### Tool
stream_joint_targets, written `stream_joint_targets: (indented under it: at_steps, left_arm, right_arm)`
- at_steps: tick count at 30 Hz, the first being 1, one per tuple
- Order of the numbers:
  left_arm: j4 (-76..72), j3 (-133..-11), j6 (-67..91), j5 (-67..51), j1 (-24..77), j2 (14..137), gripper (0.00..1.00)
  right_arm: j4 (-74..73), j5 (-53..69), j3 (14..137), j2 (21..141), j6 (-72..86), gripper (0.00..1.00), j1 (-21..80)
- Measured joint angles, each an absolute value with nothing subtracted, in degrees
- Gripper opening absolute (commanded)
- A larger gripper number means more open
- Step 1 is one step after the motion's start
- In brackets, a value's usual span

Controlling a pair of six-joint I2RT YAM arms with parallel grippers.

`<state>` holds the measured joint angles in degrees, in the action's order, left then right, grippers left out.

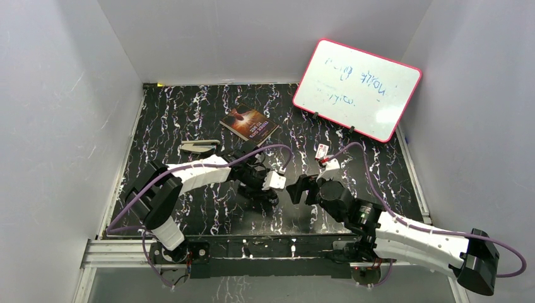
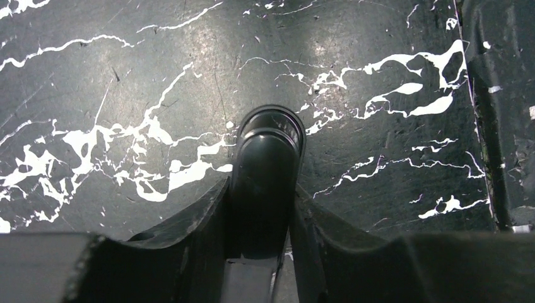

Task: Load the staples into the stapler

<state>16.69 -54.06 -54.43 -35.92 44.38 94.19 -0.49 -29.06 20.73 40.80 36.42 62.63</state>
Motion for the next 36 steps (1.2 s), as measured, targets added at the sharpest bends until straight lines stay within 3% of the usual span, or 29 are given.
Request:
stream_joint_targets:
  at_steps: [6,14,24,31,36]
  left_arm:
    - [16.9,-54.4,-52.4,-35.2,44.4,94.2,0.00]
    - [12.4,-53.0,-42.0,-33.0,44.1,91.5,0.00]
    - [-3.2,-44.5,-14.5,-26.2,42.1,73.5,0.00]
    - [-11.2,-38.5,2.5,-20.3,42.1,65.0,0.00]
    - [-15.2,-37.4,10.0,-18.7,42.1,65.1,0.00]
  right_arm:
    - [-0.5,-31.0,20.7,40.6,39.1,0.92,62.6]
    - [0.5,-36.2,20.7,44.1,45.3,0.92,62.6]
    - [3.4,-41.5,23.1,49.6,53.9,0.87,61.4]
    - [15.2,-32.1,23.1,51.2,57.3,0.86,48.7]
    - [24.0,-24.2,24.2,56.7,56.4,0.85,46.7]
